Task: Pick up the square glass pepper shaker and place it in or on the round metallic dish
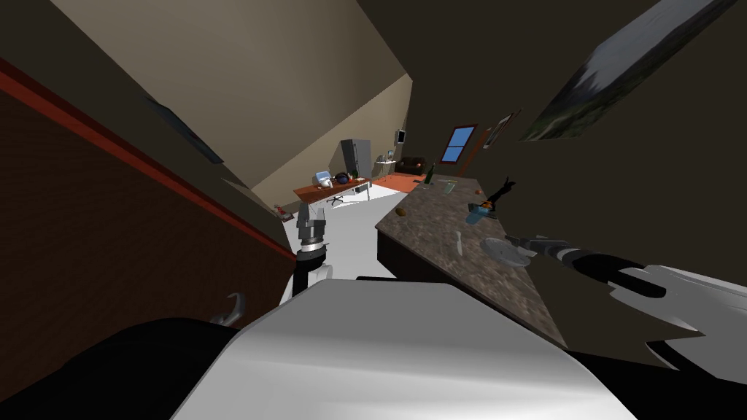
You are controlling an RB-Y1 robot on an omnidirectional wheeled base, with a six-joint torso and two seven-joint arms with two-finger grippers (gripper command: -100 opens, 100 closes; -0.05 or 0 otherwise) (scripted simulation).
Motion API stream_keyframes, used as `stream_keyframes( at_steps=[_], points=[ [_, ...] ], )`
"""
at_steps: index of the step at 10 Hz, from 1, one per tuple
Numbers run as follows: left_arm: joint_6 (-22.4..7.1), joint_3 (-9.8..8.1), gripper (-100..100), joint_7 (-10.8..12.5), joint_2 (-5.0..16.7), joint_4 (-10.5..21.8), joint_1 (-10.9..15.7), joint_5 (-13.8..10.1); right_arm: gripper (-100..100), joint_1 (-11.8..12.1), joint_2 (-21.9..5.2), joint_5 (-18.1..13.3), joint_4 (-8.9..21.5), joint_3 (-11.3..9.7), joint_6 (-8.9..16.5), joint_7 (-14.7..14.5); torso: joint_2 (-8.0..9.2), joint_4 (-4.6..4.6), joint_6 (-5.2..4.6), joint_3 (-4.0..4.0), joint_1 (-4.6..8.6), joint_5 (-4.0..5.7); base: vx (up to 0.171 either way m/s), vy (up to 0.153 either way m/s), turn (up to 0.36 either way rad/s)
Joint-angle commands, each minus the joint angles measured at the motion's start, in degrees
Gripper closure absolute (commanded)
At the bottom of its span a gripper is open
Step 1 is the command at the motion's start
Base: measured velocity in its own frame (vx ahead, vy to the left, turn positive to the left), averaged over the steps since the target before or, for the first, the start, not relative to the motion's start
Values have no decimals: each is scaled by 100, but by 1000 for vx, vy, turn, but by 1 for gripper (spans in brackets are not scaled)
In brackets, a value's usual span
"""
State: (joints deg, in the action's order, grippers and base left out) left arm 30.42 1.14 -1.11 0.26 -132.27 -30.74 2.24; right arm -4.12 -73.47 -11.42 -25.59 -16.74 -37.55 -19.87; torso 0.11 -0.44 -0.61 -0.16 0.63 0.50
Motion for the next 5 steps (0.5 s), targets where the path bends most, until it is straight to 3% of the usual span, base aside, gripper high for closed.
stream_keyframes(
  at_steps=[1,2,3,4,5],
  points=[
    [0,0,0,0,0,0,0,0,-100,0,0,0,0,0,0,0,0,0,0,0,0,0,0,0,0],
    [0,0,0,0,0,0,0,0,-100,0,0,0,0,0,0,0,-1,0,0,-1,-1,0,0,0,0],
    [0,0,0,0,0,0,0,0,0,1,0,0,1,0,1,0,-2,0,2,-1,-2,0,0,0,0],
    [0,0,0,0,0,0,0,0,-100,23,-174,11,-12,-32,-83,128,-3,-1,2,-2,-2,-1,15,23,-9],
    [0,0,0,0,0,0,0,0,-100,-55,-174,11,145,-32,-83,128,-9,-2,3,-5,-10,-3,22,29,5]
  ],
)
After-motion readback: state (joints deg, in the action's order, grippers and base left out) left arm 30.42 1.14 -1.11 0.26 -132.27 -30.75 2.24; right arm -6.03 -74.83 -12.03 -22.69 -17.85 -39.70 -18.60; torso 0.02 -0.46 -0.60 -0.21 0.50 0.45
